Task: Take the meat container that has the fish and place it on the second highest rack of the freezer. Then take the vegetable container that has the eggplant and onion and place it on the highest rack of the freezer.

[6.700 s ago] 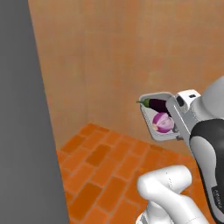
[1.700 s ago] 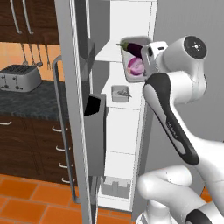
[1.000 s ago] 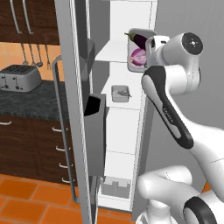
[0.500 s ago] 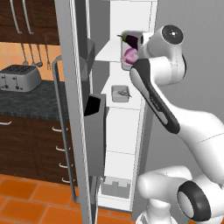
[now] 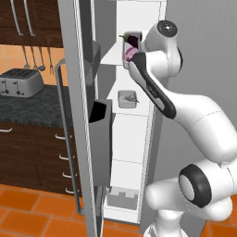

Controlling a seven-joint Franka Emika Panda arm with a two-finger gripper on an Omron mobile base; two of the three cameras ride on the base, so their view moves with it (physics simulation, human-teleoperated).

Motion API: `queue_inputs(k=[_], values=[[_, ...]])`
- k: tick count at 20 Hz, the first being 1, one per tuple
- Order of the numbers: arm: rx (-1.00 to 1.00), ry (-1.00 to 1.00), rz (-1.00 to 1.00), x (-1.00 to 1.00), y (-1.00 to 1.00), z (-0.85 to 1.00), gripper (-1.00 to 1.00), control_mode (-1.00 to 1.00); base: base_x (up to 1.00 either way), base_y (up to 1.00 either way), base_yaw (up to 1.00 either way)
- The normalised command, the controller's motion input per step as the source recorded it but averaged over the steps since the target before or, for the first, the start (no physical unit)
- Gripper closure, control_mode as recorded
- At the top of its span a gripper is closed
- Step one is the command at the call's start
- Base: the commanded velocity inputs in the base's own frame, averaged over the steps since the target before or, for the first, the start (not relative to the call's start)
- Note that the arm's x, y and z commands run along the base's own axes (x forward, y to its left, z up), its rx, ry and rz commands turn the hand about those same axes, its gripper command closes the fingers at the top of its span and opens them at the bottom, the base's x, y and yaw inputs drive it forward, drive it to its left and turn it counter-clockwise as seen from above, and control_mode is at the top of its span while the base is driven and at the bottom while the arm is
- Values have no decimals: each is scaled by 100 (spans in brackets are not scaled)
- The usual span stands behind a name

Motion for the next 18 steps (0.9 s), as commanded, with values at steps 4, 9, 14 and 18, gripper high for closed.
queue_inputs(k=[4,9,14,18], values=[[0,0,0,78,0,0,100,-100,0,0,0],[0,0,0,81,0,-22,100,-100,0,0,0],[0,0,0,60,0,-20,100,-100,0,0,0],[0,-1,-2,62,-4,0,100,-100,0,0,0]])
